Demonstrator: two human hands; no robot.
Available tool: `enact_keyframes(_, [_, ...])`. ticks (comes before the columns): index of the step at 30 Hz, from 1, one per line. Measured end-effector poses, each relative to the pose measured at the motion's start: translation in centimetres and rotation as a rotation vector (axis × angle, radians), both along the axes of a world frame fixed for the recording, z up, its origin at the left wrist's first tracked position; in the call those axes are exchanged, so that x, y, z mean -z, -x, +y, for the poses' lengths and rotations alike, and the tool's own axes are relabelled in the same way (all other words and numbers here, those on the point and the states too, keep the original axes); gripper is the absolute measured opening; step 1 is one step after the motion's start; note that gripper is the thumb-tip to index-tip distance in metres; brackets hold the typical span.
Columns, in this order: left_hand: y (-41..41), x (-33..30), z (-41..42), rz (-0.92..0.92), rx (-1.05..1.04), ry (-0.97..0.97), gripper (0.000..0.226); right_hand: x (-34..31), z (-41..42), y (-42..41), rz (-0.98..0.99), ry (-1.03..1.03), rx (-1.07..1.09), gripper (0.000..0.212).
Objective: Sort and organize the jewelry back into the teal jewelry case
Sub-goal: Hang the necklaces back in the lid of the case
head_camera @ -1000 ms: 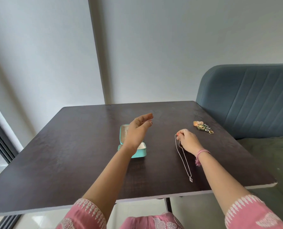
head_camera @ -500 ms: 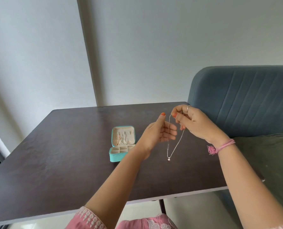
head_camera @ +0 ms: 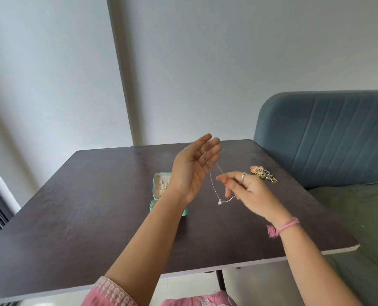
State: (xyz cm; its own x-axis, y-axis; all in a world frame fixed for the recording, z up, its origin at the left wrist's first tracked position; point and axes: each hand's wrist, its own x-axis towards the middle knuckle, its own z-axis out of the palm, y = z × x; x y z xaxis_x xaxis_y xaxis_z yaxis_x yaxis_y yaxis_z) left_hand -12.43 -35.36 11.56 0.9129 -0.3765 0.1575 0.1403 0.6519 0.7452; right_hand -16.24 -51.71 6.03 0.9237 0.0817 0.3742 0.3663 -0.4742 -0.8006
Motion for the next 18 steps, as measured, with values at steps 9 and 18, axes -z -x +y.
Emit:
enact_keyframes(9, [-0.3,1.4,0.4,-0.154,-0.004,-0.296,0.027,-3.7,1.5,2.3,-0.150,0.259,-0.024,0.017])
enact_keyframes(18, [0.9,1.6,0.9,-0.220,0.136,-0.448,0.032,-6.7,1.4,0.7,0.007,-0.096,0.011,0.017])
